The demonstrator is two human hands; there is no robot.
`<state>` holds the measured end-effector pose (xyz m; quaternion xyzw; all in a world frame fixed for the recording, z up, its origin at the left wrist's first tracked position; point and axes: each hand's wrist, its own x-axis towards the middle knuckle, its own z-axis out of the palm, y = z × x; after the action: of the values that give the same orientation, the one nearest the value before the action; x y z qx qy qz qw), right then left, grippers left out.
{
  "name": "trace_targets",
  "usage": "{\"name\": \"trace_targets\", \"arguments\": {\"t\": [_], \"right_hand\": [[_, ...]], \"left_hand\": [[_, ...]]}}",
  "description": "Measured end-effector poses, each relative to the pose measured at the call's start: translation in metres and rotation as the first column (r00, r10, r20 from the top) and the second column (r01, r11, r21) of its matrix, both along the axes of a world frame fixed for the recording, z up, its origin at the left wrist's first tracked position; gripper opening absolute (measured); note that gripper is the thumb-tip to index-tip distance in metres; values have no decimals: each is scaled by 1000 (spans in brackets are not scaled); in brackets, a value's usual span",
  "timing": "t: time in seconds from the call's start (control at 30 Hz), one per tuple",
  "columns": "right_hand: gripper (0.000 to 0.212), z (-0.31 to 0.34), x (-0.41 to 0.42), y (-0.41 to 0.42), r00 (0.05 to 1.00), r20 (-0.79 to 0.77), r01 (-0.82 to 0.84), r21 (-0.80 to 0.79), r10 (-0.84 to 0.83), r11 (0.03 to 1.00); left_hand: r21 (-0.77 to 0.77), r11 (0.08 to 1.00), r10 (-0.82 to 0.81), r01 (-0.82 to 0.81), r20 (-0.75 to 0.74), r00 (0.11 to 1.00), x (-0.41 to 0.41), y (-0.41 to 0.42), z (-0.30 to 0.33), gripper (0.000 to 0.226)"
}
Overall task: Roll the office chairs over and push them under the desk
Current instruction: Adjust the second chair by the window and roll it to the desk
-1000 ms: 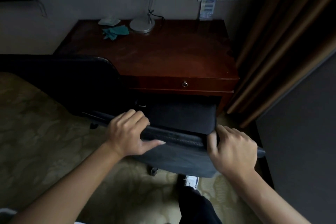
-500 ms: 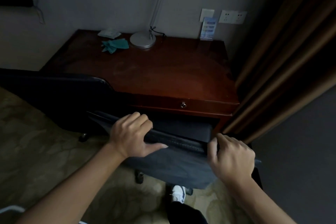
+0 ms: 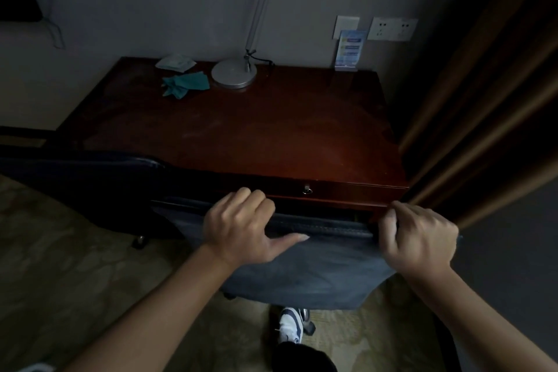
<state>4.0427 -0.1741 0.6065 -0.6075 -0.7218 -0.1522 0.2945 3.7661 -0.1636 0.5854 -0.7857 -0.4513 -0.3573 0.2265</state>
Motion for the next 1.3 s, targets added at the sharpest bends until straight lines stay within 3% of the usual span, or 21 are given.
{"name": "trace_targets", "arguments": {"t": [0.4, 0.5, 0.9, 1.3], "right_hand": [[38, 12, 13, 49, 1000, -11, -8, 114, 10, 993], [38, 21, 14, 59, 999, -47, -11, 82, 15, 997], [39, -4, 37, 23, 997, -43, -62, 60, 64, 996], [40, -5, 19, 77, 997, -65, -28, 178, 40, 984]], "left_hand": [[70, 997, 26, -29, 41, 999, 17, 39, 17, 67], [81, 995, 57, -60, 42, 997, 21, 40, 24, 68], [80, 993, 88, -91, 47, 995, 42, -6, 1, 67], [80, 996, 45, -47, 27, 999, 25, 62, 3, 66]]}}
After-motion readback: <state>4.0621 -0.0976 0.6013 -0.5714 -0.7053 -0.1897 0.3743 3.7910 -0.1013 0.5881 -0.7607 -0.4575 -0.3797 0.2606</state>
